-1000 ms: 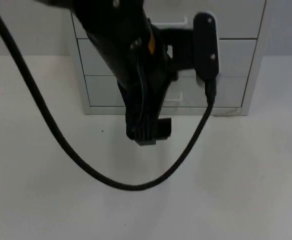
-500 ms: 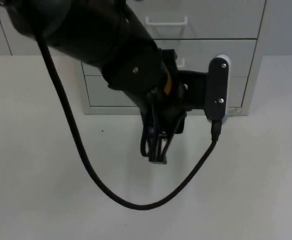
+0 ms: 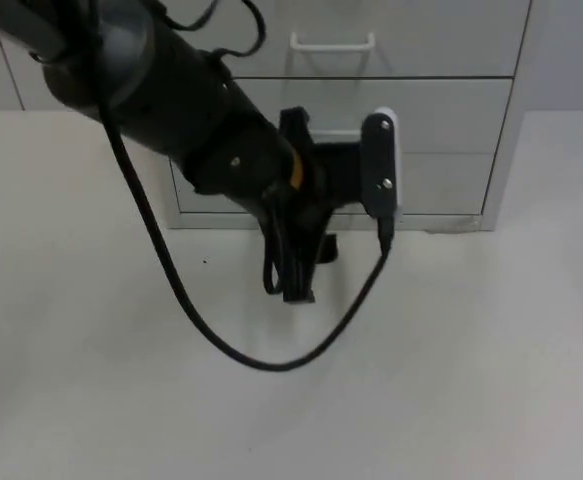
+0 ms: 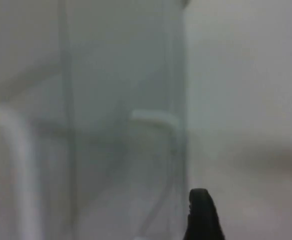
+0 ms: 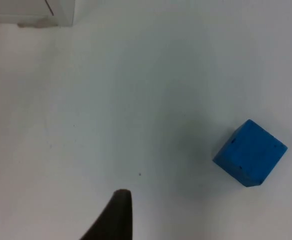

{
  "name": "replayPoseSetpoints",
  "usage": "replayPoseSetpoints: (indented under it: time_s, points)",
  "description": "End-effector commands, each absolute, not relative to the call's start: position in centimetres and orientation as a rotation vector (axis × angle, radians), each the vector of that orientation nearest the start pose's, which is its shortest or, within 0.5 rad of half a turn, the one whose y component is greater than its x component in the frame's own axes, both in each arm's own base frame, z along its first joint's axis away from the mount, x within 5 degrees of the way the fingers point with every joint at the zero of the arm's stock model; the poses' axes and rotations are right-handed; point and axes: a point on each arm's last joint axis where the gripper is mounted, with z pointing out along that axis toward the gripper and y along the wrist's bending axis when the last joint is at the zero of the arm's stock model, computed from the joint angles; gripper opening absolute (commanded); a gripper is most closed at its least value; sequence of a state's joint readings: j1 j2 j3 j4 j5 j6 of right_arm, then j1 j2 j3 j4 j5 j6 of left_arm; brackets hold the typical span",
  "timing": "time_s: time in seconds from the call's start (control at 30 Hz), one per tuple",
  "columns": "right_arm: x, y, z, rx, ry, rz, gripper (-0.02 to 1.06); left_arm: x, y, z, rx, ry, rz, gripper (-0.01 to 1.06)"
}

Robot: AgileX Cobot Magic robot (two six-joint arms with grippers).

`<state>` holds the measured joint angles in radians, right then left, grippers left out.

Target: Open the drawer with the left hand, place the block into the drawer with the right hand, then close the drawer with the left hand.

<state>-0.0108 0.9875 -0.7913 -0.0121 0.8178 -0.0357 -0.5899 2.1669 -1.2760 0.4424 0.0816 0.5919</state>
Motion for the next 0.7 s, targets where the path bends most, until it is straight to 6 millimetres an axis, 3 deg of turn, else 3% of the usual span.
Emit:
replayPoseSetpoints:
  time_s: [0.0, 0.2, 0.5, 0.67]
  points:
    - [18.3, -0.4, 30.4, -0.033, 2.481, -0.037, 1.05, 37.3, -23.8, 10.5, 1.722, 1.718, 0.232, 0.53]
    - [18.4, -0.4, 30.5, -0.033, 2.468, -0.037, 1.05, 39.4, -23.2, 10.2, 1.722, 1.769, 0.286, 0.53]
    - [18.4, -0.4, 30.5, -0.033, 2.468, -0.037, 1.05, 40.1, -23.4, 8.8, 1.771, 1.798, 0.316, 0.51]
    - [18.4, -0.4, 30.5, -0.033, 2.462, -0.037, 1.05, 39.2, -24.8, 8.7, 1.802, 1.77, 0.301, 0.33]
